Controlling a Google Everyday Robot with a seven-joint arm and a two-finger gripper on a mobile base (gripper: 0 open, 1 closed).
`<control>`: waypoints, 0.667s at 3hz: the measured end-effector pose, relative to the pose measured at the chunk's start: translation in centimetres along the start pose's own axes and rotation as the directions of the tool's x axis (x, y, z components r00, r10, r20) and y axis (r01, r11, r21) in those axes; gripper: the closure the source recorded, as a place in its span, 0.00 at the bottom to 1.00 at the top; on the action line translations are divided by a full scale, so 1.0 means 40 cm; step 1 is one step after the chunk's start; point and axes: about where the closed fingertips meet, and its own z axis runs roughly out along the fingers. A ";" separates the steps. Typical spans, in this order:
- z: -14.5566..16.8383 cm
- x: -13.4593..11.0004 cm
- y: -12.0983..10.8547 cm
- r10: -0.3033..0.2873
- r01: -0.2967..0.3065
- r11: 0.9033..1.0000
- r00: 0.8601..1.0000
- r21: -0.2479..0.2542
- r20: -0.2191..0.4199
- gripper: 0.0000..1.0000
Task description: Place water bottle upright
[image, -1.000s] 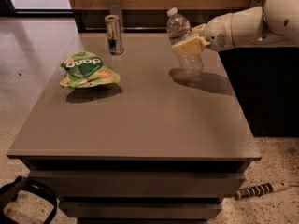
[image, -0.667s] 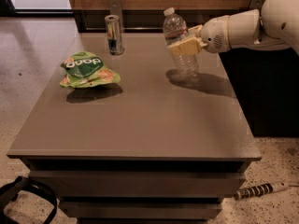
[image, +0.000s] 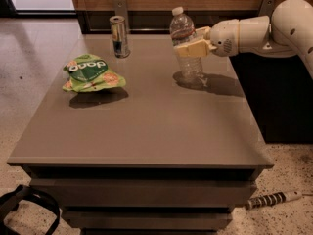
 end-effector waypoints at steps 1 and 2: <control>0.011 0.006 -0.005 -0.012 0.013 0.999 0.999 -0.033 0.033 1.00; 0.009 0.016 -0.005 -0.018 0.021 0.999 0.998 -0.046 0.063 1.00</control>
Offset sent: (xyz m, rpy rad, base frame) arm 0.0013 -0.0103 -0.0099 0.0860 -0.0450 0.0614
